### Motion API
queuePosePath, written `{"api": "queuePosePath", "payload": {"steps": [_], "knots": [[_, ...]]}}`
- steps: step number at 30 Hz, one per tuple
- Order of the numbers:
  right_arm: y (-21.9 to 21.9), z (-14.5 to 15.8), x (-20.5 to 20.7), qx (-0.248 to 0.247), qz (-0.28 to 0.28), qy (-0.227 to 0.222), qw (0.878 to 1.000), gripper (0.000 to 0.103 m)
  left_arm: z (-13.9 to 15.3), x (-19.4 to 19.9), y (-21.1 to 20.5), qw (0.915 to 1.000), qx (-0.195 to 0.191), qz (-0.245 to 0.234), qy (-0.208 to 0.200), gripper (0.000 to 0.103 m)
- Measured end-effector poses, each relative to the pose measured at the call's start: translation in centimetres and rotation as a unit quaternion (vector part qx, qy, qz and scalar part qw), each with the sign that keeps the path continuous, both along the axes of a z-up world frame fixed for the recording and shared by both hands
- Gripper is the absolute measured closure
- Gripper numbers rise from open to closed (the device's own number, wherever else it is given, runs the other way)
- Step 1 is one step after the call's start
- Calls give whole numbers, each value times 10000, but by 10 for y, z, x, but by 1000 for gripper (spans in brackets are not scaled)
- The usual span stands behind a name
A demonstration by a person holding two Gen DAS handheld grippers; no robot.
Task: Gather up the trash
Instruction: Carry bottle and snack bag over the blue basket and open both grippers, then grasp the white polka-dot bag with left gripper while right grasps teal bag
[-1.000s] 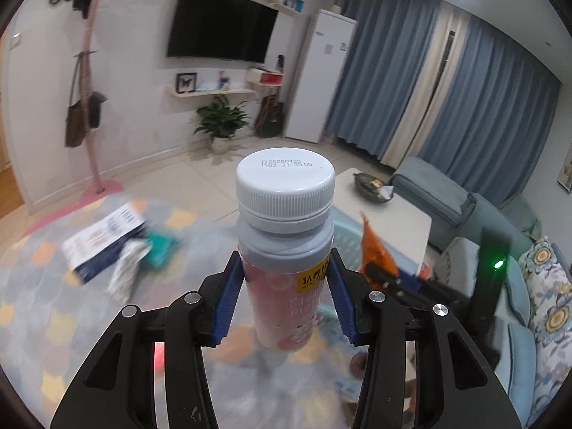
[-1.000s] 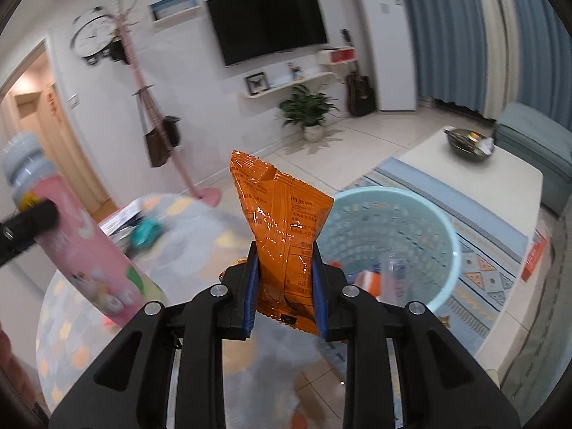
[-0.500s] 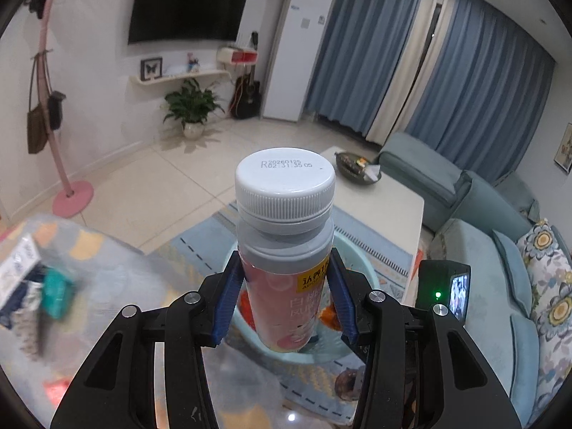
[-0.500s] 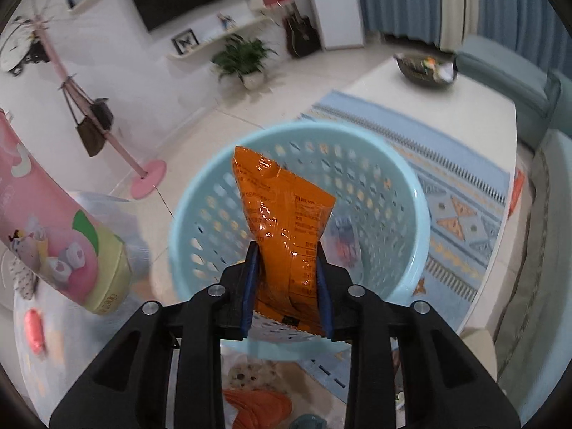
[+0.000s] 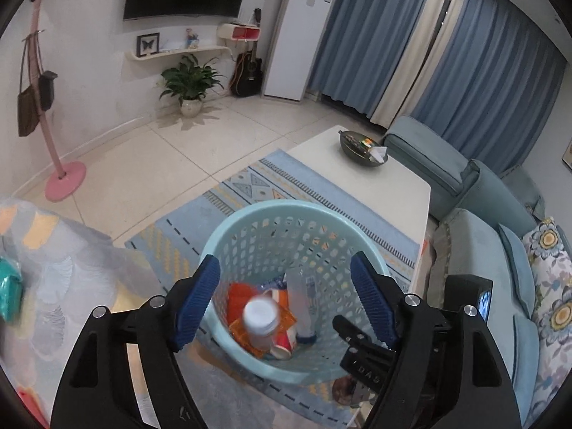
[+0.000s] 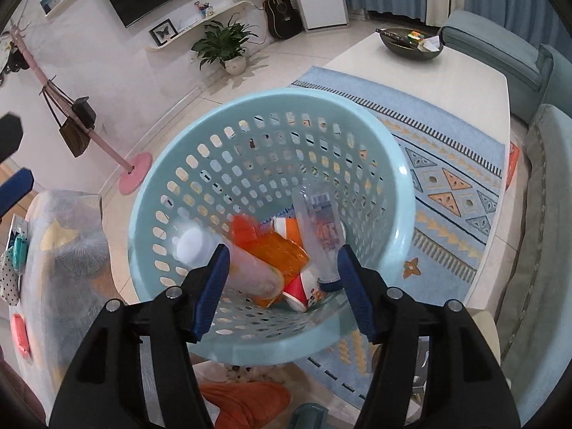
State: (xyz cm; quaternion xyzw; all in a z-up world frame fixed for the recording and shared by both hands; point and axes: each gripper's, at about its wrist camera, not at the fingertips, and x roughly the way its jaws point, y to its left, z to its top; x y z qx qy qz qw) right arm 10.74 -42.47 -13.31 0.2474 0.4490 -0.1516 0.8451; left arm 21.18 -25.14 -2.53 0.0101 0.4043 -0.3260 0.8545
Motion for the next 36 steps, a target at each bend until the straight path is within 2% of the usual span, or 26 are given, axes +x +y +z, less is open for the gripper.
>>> {"api": "queuePosePath", "payload": {"steps": [6, 12, 17, 23, 29, 33, 36], "knots": [[8, 2, -5, 122, 5, -21, 9999, 44, -3, -4, 26, 9998, -46, 186, 111, 27], [31, 25, -7, 14, 203, -212, 9996, 44, 9, -17, 61, 9990, -221, 399, 23, 27], [55, 52, -10, -119, 401, -457, 9981, 44, 29, -30, 101, 9968, -406, 650, -227, 27], [92, 83, -13, -272, 725, -741, 9942, 42, 50, -43, 149, 9918, -397, 1015, -662, 27], [136, 105, -7, -346, 1141, -945, 9884, 41, 59, -41, 209, 9815, -95, 1686, -899, 27], [171, 115, 7, -471, 1515, -969, 9826, 41, 49, -26, 234, 9778, 128, 1983, -665, 27], [195, 121, 16, -619, 1787, -996, 9769, 35, 29, -13, 244, 9771, 511, 2026, -412, 27]]}}
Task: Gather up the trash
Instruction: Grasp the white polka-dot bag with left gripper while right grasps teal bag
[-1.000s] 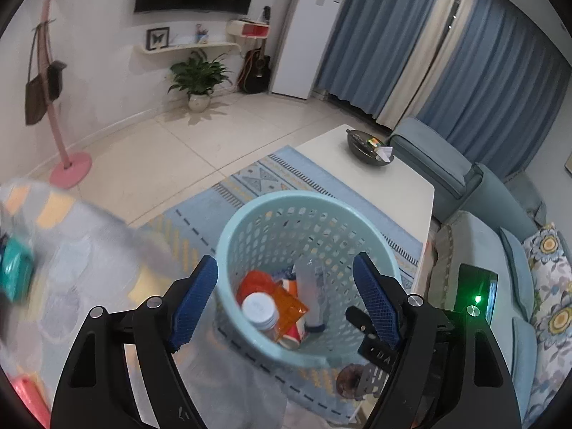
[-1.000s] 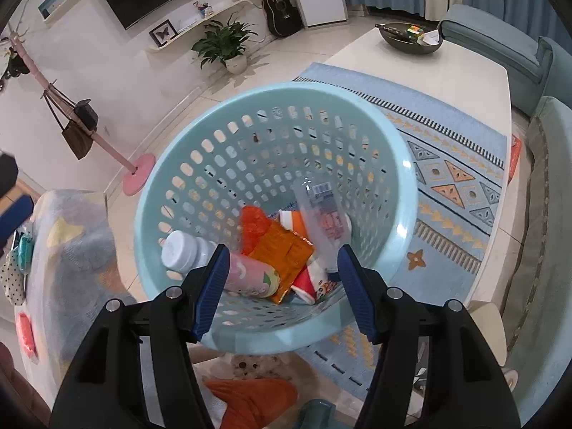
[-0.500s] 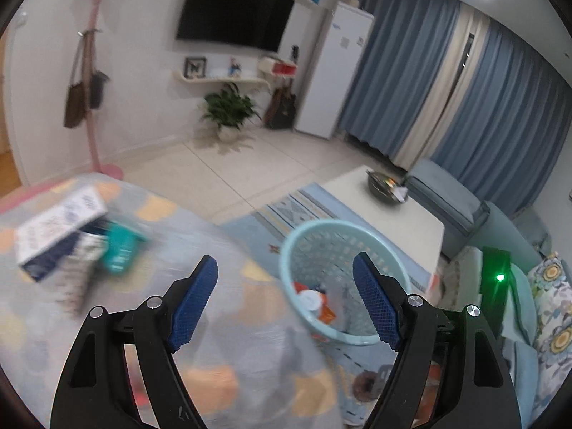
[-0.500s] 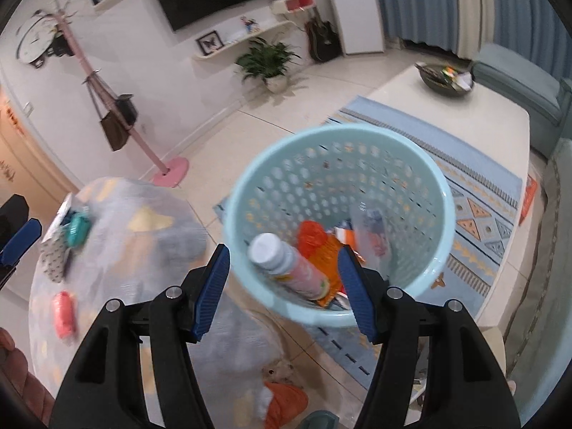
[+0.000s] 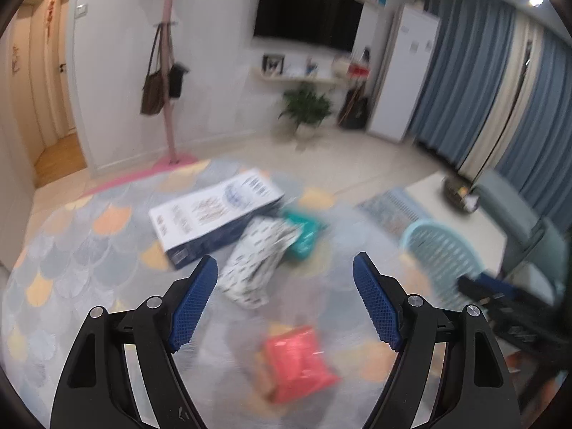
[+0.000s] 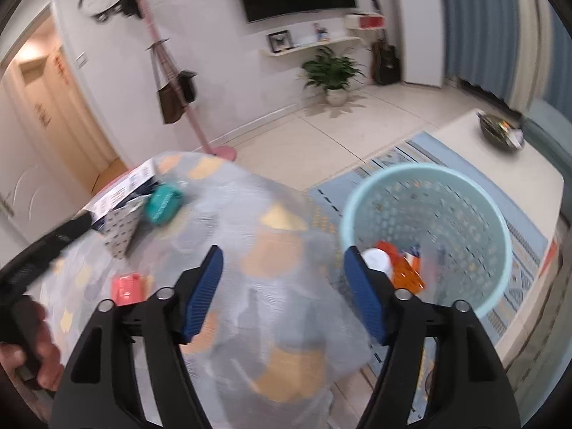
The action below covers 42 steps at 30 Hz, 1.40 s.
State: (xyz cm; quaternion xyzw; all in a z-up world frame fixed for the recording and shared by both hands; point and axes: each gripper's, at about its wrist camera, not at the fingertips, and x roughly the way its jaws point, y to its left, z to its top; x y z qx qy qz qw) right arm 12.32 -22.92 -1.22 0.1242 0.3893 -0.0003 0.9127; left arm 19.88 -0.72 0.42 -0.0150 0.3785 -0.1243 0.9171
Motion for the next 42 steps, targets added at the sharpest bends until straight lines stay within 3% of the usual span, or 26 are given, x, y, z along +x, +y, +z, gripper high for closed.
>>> {"api": "queuePosePath", "payload": {"steps": [3, 7, 10, 14, 17, 23, 28, 35, 42], "knots": [[22, 6, 8, -243, 232, -85, 9994, 35, -21, 14, 4, 9989, 396, 166, 162, 29], [37, 8, 21, -416, 429, -68, 9982, 35, -35, 27, 7, 9989, 354, 185, 258, 36], [46, 7, 32, -467, 520, -47, 9975, 35, -37, 30, 9, 9991, 277, 175, 250, 47], [56, 5, 49, -370, 661, -7, 9971, 35, -40, 29, 11, 9996, 102, 96, 241, 81], [66, 4, 63, -324, 722, 40, 9969, 35, -40, 24, 17, 9998, -69, 33, 174, 89], [86, -8, 96, -33, 864, 275, 9959, 37, -34, 11, 39, 9968, -765, 205, 54, 92], [105, -21, 111, 46, 1033, 385, 9939, 42, -23, 5, 55, 9931, -1078, 444, -122, 92], [124, -30, 125, 98, 1024, 340, 9941, 42, -5, -3, 75, 9878, -1241, 809, -472, 92], [139, -36, 135, -137, 960, 344, 9947, 42, -5, 1, 79, 9875, -1288, 810, -413, 92]]}}
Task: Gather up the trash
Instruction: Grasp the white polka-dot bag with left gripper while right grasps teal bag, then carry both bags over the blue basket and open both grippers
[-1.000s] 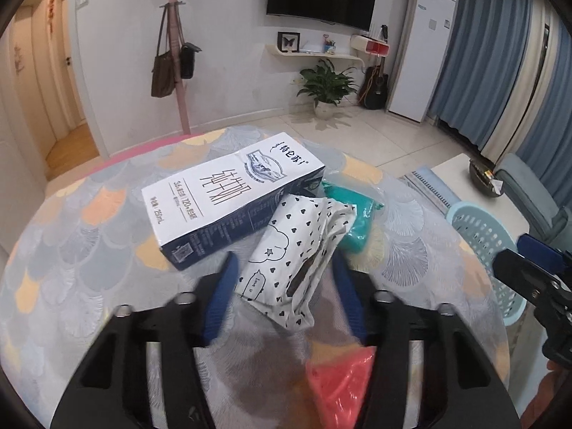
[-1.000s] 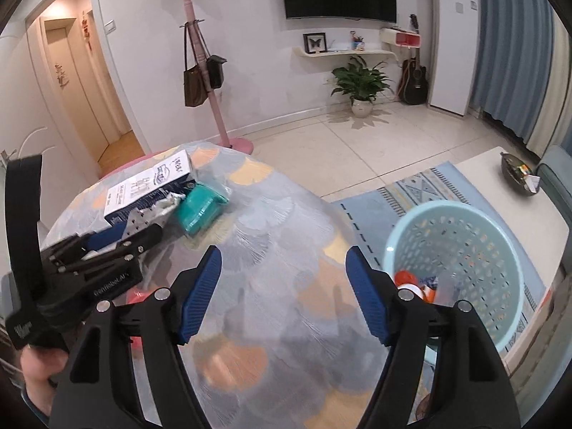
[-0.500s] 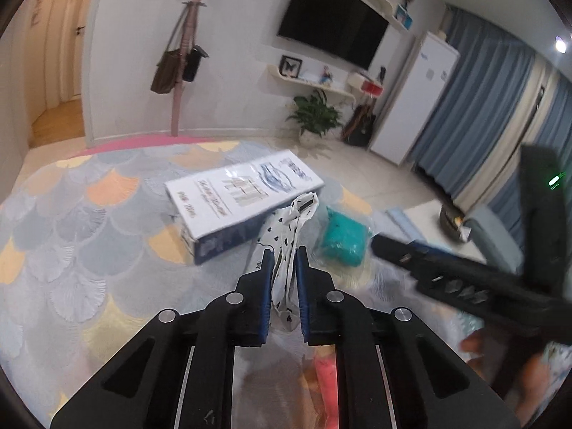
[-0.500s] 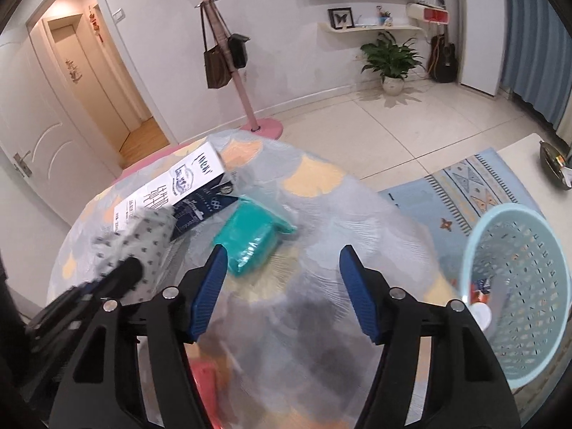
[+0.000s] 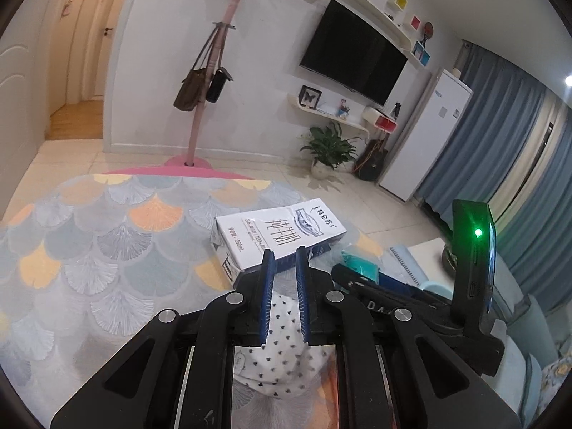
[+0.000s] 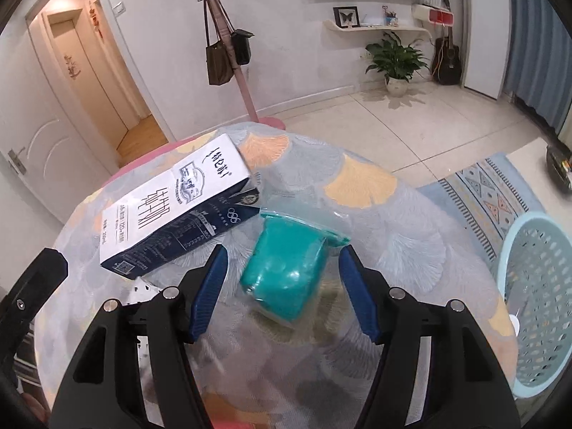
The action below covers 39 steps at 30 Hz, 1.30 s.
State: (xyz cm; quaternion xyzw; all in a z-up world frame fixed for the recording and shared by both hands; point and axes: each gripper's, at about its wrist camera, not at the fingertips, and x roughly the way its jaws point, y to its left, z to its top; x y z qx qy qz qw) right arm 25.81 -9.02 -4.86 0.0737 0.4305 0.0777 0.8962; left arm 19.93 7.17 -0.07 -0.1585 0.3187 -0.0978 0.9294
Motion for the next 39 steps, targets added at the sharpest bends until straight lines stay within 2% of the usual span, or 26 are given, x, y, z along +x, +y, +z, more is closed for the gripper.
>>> {"api": "queuePosePath", "payload": {"steps": [1, 2, 4, 5, 6, 8, 10, 12, 15, 17, 19, 21, 25, 26, 28, 29, 31, 33, 39], "knots": [[1, 0, 0, -75, -25, -11, 10000, 50, -1, 2, 0, 9999, 7, -98, 57, 92], [3, 0, -1, -150, -30, -20, 9999, 65, -4, 4, 2, 9998, 8, -177, 111, 92], [4, 1, -3, -179, -5, -70, 9998, 67, -6, 6, 5, 9997, 69, -134, 213, 92], [5, 2, -5, -183, -14, -126, 9998, 67, -8, 8, 7, 9994, 69, -184, 283, 88], [4, 4, -8, -180, -18, -214, 9996, 68, -9, 11, 9, 9990, 27, -278, 359, 79], [4, 9, -16, -154, 4, -409, 9990, 68, -11, 12, 16, 9978, -229, -440, 430, 71], [4, 13, -23, -125, 69, -614, 9980, 68, -9, 9, 17, 9962, -319, -688, 431, 58], [3, 16, -26, -124, 81, -741, 9971, 68, -8, 2, 14, 9941, -238, -955, 460, 34], [0, 19, -29, -128, 51, -825, 9965, 68, -14, -12, 5, 9909, -150, -1215, 562, 30], [-2, 19, -30, -145, 9, -802, 9967, 68, -18, -17, -4, 9897, 104, -1263, 665, 33], [-5, 21, -33, -173, -46, -798, 9967, 68, -23, -18, -18, 9881, 659, -1171, 743, 38], [-12, 22, -40, -172, -102, -809, 9965, 68, -28, -16, -26, 9843, 921, -1212, 896, 52], [-25, 27, -57, -177, -138, -853, 9961, 68, -38, -8, -36, 9772, 1384, -1175, 1105, 60], [-29, 30, -62, -191, -144, -873, 9959, 68, -40, -6, -37, 9759, 1437, -1179, 1140, 60], [-36, 33, -71, -189, -144, -930, 9954, 68, -45, -3, -38, 9738, 1474, -1213, 1237, 67], [-39, 35, -75, -176, -145, -949, 9952, 68, -47, -1, -39, 9729, 1522, -1191, 1268, 79], [-49, 41, -85, -116, -176, -1006, 9947, 68, -46, 0, -38, 9725, 1612, -1124, 1249, 85], [-57, 46, -90, -50, -224, -1050, 9942, 68, -40, -2, -36, 9751, 1537, -1094, 1167, 94], [-95, 65, -110, 165, -515, -1267, 9905, 68, -3, -21, -48, 9829, 1304, -1184, 529, 98]]}}
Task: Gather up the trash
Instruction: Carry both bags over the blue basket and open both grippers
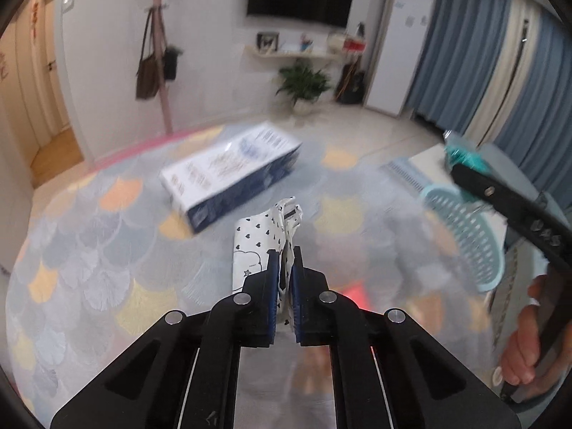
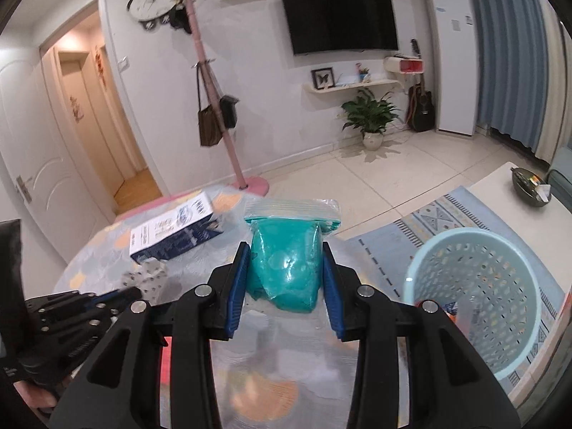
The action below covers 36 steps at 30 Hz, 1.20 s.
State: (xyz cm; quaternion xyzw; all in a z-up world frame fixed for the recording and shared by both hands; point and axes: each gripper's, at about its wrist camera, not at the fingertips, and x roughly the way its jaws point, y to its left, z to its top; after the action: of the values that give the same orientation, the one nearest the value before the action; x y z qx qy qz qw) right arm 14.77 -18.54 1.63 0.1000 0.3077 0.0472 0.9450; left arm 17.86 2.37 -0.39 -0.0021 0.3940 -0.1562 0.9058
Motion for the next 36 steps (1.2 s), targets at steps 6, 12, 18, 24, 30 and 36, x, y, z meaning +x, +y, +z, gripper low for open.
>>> {"api": "queuePosePath", "payload": {"steps": [6, 12, 18, 24, 30, 36], "knots": [[-44, 7, -19, -17, -524, -111, 9986, 68, 37, -15, -36, 9956, -565, -549, -504, 98], [-98, -3, -29, 75, -1095, 12, 9940, 68, 56, -25, -92, 9845, -1034, -1199, -753, 98], [-150, -28, -26, 273, -1570, 444, 9862, 68, 53, -20, -160, 9763, -1008, -1783, -693, 98], [-192, -61, -24, 510, -1933, 959, 9751, 68, 32, -5, -219, 9700, -975, -2195, -379, 98], [-217, -94, -23, 687, -2111, 1406, 9649, 68, -3, 18, -259, 9688, -941, -2284, 178, 98], [-232, -112, -26, 728, -2220, 1609, 9589, 67, -25, 29, -278, 9660, -761, -2425, 470, 97]]}}
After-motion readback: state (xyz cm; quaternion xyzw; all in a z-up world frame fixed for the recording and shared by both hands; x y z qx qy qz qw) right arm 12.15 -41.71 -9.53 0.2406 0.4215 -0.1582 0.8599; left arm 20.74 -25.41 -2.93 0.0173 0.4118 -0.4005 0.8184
